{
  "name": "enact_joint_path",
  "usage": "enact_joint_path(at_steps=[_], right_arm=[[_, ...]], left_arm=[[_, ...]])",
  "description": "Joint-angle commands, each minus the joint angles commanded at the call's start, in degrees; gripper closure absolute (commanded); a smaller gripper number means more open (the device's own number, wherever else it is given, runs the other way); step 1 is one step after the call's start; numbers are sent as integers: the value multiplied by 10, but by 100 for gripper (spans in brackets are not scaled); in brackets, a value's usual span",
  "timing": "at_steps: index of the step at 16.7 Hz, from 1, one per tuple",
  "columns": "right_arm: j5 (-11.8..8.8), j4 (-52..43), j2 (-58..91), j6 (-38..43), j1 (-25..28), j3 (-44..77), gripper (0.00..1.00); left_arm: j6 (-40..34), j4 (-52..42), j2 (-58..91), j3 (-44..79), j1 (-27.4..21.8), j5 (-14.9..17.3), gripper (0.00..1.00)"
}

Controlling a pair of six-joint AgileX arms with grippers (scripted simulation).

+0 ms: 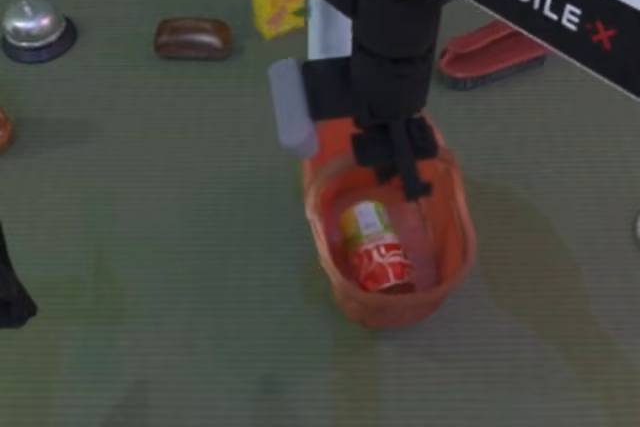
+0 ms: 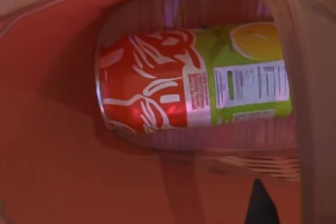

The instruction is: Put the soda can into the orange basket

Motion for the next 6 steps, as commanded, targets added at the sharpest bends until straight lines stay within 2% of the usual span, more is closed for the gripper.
enact_joint_path(at_steps=[6], right_arm=[[0, -92, -2, -16, -12, 92, 100]], left_arm=[[0, 0, 0, 0, 0, 0, 0]])
